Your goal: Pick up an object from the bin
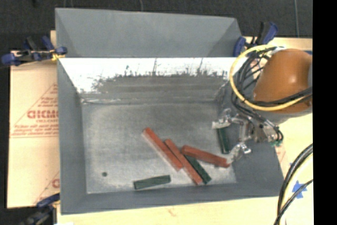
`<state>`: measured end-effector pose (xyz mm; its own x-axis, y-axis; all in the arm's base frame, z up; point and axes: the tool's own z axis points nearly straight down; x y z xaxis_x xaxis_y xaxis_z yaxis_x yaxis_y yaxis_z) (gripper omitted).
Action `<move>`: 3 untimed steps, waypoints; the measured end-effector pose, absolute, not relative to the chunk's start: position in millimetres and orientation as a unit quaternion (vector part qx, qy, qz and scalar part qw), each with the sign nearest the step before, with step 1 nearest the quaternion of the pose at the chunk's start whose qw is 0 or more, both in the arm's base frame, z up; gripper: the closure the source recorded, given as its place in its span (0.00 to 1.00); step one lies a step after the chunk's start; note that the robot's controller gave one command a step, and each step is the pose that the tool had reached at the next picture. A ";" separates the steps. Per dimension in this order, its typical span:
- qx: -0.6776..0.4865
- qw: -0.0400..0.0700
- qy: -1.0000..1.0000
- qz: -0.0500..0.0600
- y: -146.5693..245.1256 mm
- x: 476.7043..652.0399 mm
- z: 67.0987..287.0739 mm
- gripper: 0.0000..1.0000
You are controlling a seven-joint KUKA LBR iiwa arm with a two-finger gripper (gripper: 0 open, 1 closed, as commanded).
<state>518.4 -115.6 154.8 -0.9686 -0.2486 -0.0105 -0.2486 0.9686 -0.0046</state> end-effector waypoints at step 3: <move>-0.043 -0.004 0.999 -0.002 -129.0 496.5 79.2 1.00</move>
Offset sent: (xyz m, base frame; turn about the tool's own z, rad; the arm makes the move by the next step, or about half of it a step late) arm -0.0236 -0.0083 -0.0848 0.1658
